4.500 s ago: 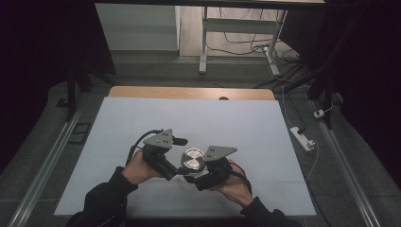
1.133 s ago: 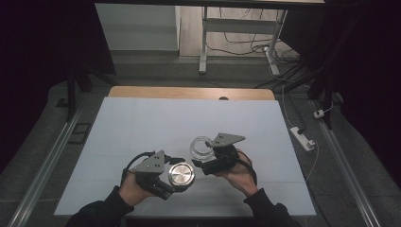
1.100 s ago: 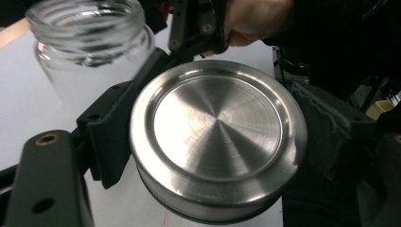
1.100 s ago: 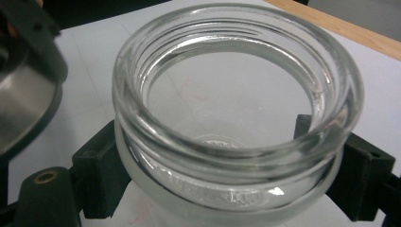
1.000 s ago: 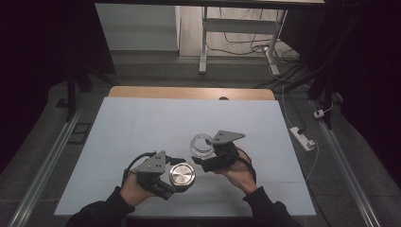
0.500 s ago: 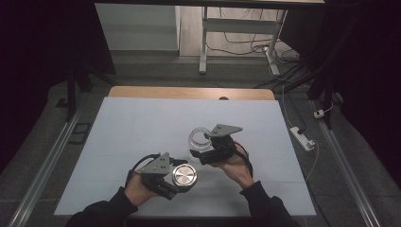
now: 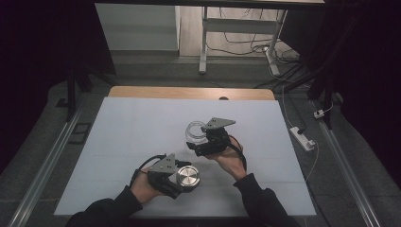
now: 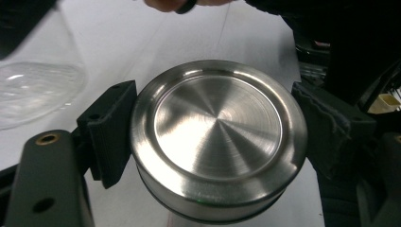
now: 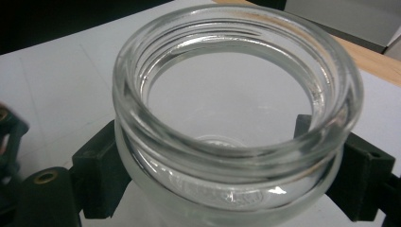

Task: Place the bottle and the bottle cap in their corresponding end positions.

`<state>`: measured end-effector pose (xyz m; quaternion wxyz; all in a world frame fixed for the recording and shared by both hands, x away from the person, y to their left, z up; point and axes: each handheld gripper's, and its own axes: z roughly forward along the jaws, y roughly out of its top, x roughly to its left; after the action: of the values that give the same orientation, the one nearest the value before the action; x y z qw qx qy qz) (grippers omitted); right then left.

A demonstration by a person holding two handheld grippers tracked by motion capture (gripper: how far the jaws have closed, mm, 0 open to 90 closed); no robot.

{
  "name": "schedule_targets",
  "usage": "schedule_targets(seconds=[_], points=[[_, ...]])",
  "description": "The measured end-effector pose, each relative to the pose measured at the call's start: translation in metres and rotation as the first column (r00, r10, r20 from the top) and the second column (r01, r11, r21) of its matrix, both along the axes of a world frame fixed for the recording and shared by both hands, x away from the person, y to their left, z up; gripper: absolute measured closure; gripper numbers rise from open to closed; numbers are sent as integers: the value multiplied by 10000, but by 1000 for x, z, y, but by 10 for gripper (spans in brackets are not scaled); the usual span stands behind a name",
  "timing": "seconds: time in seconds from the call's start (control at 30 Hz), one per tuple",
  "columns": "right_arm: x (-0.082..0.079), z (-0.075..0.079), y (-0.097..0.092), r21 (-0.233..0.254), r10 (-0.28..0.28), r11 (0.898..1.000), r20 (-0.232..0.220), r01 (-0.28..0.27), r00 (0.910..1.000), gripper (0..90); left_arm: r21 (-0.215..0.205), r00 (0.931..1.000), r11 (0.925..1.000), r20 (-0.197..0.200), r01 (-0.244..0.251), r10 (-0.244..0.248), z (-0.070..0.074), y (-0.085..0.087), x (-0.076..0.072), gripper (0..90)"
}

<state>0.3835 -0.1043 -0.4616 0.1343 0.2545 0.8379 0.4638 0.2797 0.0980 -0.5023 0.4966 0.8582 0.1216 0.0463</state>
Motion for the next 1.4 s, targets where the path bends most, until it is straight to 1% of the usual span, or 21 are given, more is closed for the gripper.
schedule_targets(seconds=[0.07, 0.1, 0.17, 0.2, 0.33, 0.37, 0.47, 0.5, 0.6, 0.67, 0.73, 0.83, 1.0, 1.13, 1.17, 1.23, 1.27, 1.3, 1.33, 1.4], points=[[4, -2, 1, -34, -84, 10000, 26, 84, 10000, 146, 33, 10000, 10000, -69, 59, -59, -2, -3, 1, 204], [9, -2, 2, -59, -205, 9998, 10, 205, 9998, 146, 52, 9999, 9999, -107, 113, -112, -4, -4, 2, 204], [12, -2, 2, -77, -262, 9996, 32, 263, 9997, 146, 128, 9998, 9998, -162, 149, -147, -7, -7, 3, 203], [16, -2, 4, -38, -341, 9994, 62, 341, 9994, 146, 165, 9997, 9997, -163, 164, -161, -8, -9, 3, 204], [21, -2, 6, -71, -456, 9989, 124, 457, 9989, 146, 353, 9999, 9992, -43, 162, -161, -14, -12, 6, 204], [25, -3, 8, -24, -495, 9988, 108, 496, 9987, 146, 388, 9998, 9991, -28, 181, -180, -15, -12, 7, 204], [29, -4, 10, -55, -561, 9984, 123, 562, 9983, 146, 438, 9999, 9990, -28, 131, -130, -18, -14, 10, 204], [33, -7, 12, -67, -595, 9982, 117, 596, 9982, 146, 491, 9999, 9987, -36, 135, -133, -19, -15, 11, 203], [37, -9, 14, -111, -641, 9979, 86, 642, 9979, 145, 650, 10000, 9979, -72, 71, -66, -24, -16, 14, 204], [43, -13, 17, -160, -703, 9974, 52, 703, 9975, 146, 871, 10000, 9962, 12, 6, -7, -26, -17, 16, 204], [44, -14, 18, -171, -726, 9972, 39, 726, 9974, 146, 981, 10000, 9952, -23, -71, 74, -29, -18, 19, 204], [49, -17, 20, -189, -751, 9970, 29, 751, 9972, 146, 1253, 9999, 9920, 45, -148, 143, -32, -19, 22, 203], [56, -23, 22, -265, -847, 9961, 7, 847, 9964, 146, 1509, 9994, 9880, -61, -321, 334, -35, -20, 25, 204], [62, -28, 23, -355, -937, 9950, 4, 937, 9956, 145, 1566, 9982, 9864, -250, -499, 545, -37, -21, 29, 203], [63, -30, 23, -362, -946, 9949, -12, 945, 9955, 145, 1558, 9981, 9864, -236, -528, 572, -37, -21, 30, 203], [65, -34, 24, -396, -983, 9944, -57, 980, 9951, 145, 1449, 9976, 9875, -205, -629, 666, -37, -21, 31, 203], [65, -34, 24, -396, -983, 9944, -57, 980, 9951, 145, 1333, 9970, 9887, -263, -684, 725, -37, -21, 31, 203], [66, -36, 25, -432, -983, 9943, -58, 979, 9951, 145, 1410, 9973, 9880, -282, -633, 680, -37, -22, 32, 203], [66, -36, 25, -432, -983, 9943, -58, 979, 9951, 145, 1479, 9968, 9866, -306, -690, 743, -37, -23, 32, 203], [67, -38, 26, -475, -976, 9941, -76, 971, 9952, 145, 1762, 9968, 9819, -260, -701, 758, -38, -25, 32, 203]])
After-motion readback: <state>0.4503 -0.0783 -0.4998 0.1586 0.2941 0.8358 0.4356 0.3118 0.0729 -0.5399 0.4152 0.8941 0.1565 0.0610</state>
